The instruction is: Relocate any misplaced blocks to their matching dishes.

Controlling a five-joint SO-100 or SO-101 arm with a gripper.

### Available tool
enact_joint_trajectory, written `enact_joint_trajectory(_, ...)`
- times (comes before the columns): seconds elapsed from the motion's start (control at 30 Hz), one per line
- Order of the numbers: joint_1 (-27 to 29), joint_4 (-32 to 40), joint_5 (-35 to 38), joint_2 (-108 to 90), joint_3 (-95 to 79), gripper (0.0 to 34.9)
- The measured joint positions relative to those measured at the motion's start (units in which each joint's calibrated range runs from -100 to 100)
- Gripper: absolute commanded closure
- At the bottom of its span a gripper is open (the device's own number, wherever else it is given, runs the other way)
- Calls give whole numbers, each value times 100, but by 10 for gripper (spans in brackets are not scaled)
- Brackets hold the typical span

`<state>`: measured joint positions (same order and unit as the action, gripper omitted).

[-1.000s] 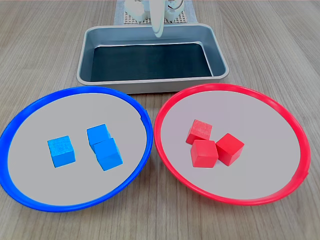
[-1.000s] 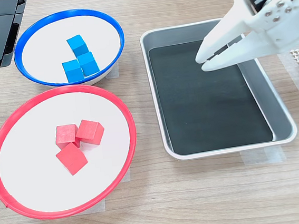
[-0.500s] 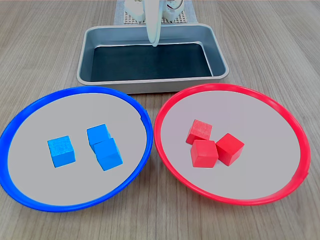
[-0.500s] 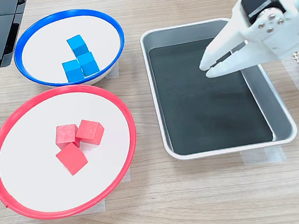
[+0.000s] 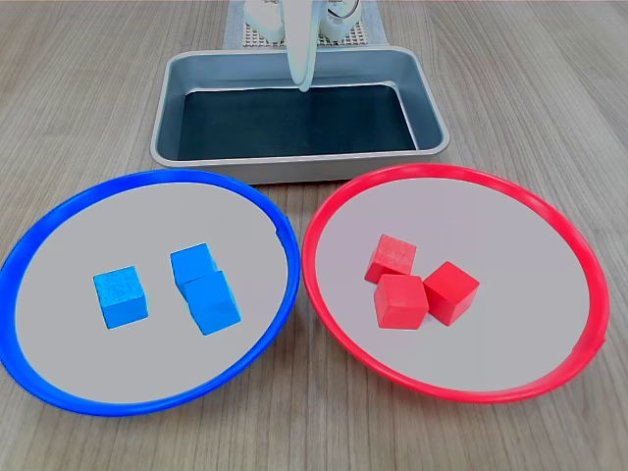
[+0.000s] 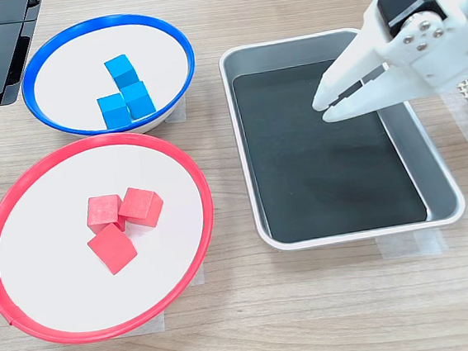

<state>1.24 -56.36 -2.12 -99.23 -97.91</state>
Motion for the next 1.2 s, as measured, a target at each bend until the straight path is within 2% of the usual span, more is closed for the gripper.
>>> enact_joint_trajectory(0.3, 0, 0, 0, 0, 0, 346)
enact_joint_trajectory(0.4, 0, 0, 0, 0, 0, 333)
enact_joint_trajectory(0.47, 0, 0, 0, 0, 0, 346)
enact_joint_trajectory(1.2, 0, 0, 0, 0, 0, 346)
